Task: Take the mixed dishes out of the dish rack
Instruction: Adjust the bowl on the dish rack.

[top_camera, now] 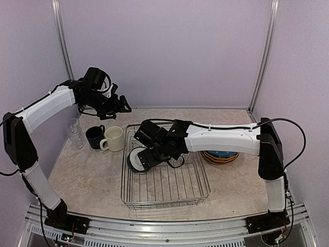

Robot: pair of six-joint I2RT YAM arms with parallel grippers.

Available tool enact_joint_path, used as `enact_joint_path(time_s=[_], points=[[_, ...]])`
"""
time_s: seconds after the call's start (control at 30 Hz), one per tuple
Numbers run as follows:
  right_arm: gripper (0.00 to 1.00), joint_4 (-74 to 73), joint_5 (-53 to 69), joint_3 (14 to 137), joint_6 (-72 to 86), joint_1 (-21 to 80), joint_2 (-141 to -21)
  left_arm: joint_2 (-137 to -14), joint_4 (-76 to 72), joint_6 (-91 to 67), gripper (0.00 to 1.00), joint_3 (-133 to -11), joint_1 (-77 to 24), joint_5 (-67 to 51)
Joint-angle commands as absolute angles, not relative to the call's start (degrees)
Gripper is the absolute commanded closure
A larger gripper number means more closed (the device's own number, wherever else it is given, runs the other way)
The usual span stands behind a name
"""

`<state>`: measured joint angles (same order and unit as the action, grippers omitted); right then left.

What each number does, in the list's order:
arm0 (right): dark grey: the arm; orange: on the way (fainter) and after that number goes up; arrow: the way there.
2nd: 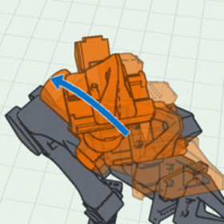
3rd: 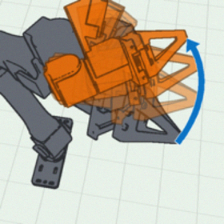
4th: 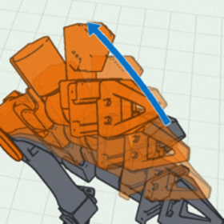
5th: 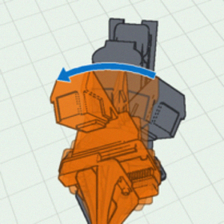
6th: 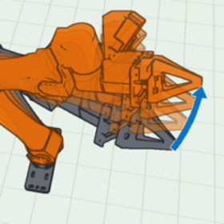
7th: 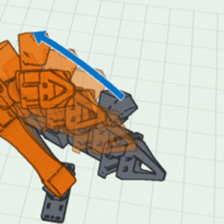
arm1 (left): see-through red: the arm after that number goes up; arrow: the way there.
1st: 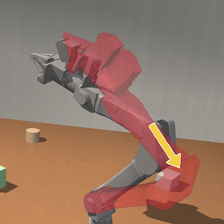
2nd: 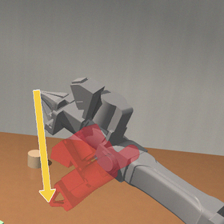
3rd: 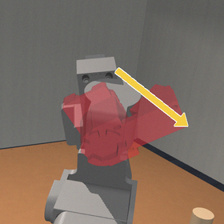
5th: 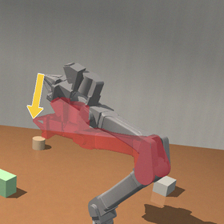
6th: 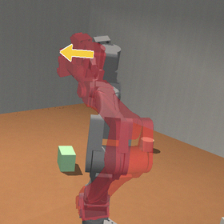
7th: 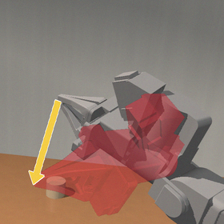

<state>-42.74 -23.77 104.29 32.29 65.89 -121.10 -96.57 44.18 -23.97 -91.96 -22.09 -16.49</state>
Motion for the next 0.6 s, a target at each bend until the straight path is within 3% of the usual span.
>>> enact_joint_path(time_s=[0.0, 0.57], points=[[0.00, -45.5, -27.7, 99.1, 34.1, 65.4, -121.1, -94.7, 43.6, -24.0, 0.13, -91.4, -22.0, -17.0], [0.00, -42.2, -28.2, 86.6, 38.4, 65.4, -117.8, -93.2, 43.4, -23.8, 0.13, -91.3, -22.8, -18.3]])
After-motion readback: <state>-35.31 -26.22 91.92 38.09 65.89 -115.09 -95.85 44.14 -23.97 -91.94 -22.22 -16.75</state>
